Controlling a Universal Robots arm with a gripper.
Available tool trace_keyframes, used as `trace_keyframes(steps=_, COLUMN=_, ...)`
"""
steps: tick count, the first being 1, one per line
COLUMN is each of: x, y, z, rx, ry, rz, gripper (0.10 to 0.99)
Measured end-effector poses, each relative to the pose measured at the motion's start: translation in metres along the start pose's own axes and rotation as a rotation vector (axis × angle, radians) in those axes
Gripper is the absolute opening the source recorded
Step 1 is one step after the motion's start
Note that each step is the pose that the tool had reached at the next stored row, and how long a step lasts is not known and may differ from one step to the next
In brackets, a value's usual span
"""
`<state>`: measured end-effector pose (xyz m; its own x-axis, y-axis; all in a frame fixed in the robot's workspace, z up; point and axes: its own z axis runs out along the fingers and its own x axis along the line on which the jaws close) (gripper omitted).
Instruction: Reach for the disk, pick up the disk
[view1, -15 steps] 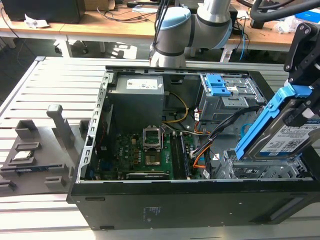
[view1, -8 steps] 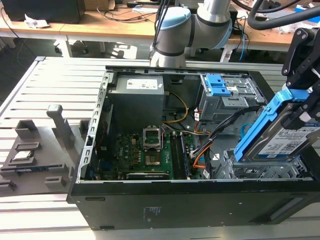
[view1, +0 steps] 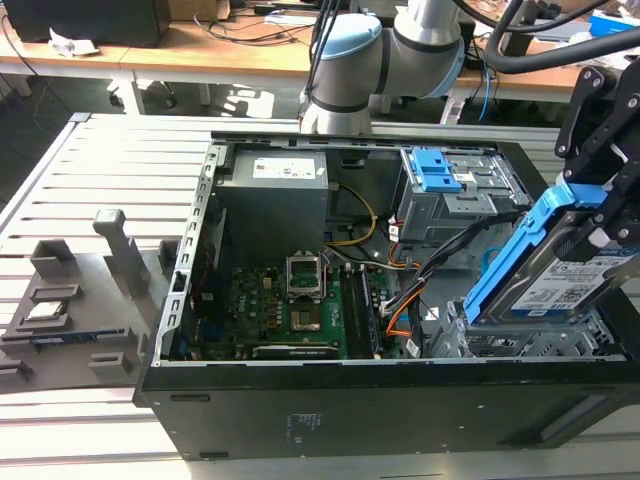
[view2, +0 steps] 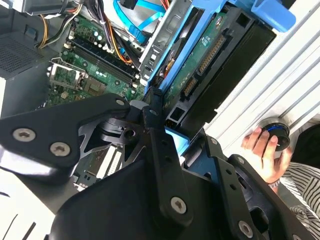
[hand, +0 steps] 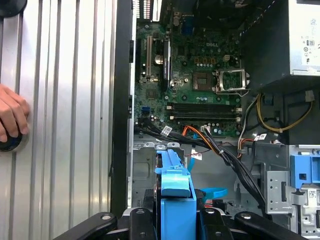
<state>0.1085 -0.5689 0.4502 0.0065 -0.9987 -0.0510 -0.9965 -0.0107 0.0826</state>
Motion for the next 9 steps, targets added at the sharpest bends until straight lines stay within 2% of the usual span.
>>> trace_keyframes(steps=3, x=-0.0036, y=-0.0002, z=0.0029, rx=0.000, ry=0.0000, rz=0.000, gripper=0.365)
trace_keyframes(steps=9, x=-0.0037, y=-0.0002, z=0.0030, rx=0.000, ry=0.0002, rz=0.000, gripper=0.365)
